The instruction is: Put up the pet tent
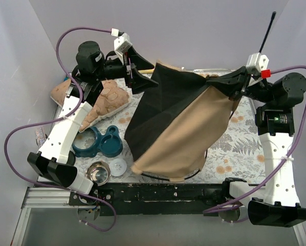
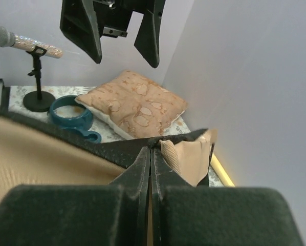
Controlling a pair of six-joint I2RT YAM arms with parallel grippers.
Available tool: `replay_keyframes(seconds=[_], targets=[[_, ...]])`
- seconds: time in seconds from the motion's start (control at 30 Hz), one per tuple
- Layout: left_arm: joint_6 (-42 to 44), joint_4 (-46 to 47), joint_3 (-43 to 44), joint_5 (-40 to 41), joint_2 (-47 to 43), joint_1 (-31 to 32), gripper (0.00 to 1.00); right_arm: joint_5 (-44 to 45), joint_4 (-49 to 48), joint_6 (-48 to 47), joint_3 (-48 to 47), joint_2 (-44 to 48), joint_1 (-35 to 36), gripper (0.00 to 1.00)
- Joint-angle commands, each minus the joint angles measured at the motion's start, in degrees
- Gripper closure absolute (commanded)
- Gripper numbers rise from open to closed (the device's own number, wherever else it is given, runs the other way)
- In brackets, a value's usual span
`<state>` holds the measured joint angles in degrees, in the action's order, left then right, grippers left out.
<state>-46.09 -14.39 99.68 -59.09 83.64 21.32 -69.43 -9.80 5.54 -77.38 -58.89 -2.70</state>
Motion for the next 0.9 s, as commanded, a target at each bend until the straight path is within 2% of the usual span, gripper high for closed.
replay_keyframes(seconds=[0.0, 0.1, 0.2, 0.27, 0.37, 0.57, 0.6, 0.67, 0.73, 0.8, 0.87], targets=[[2.05, -1.25, 7.62, 1.69, 1.78, 0.65, 0.06, 11.66, 3.03, -4.74, -4.79, -0.34, 2.61, 0.99], [3.36, -2.13, 9.83, 1.00, 3.64, 1.26, 0.04, 13.09, 2.51, -5.36, -3.74, -0.43, 2.61, 0.99], [12.91, -6.51, 10.36, 1.52, 4.08, 3.19, 0.03, 11.26, 0.23, -3.97, -2.60, -0.87, 4.19, 0.99], [18.29, -8.80, 10.62, 4.32, 4.78, 4.34, 0.02, 8.71, -1.53, -2.04, -3.03, -2.10, 4.19, 0.99], [21.82, -10.47, 12.11, 6.44, 7.23, 4.43, 0.02, 6.68, -2.85, 0.78, -4.88, -4.38, 4.28, 0.99], [31.92, -15.57, 13.26, 13.20, 12.86, 6.01, 0.02, 3.16, -1.36, 0.96, -10.15, -8.43, 5.77, 0.99], [34.63, -17.41, 13.87, 13.73, 13.74, 6.36, 0.04, 3.77, -0.58, -0.17, -10.76, -8.87, 6.04, 0.99], [38.34, -22.41, 16.24, 13.48, 14.89, 7.15, 0.18, 6.22, 1.88, -2.80, -12.17, -9.75, 6.65, 0.99], [38.36, -25.85, 18.00, 13.13, 14.72, 7.42, 0.45, 10.95, 5.04, -7.28, -13.58, -10.54, 7.70, 0.99], [34.68, -26.65, 17.84, 13.30, 13.58, 7.42, 0.71, 16.93, 5.41, -9.66, -13.49, -11.15, 8.58, 0.99], [31.07, -26.22, 14.69, 13.30, 10.86, 7.51, 0.83, 22.30, 5.15, -10.63, -14.02, -12.73, 9.64, 0.99]])
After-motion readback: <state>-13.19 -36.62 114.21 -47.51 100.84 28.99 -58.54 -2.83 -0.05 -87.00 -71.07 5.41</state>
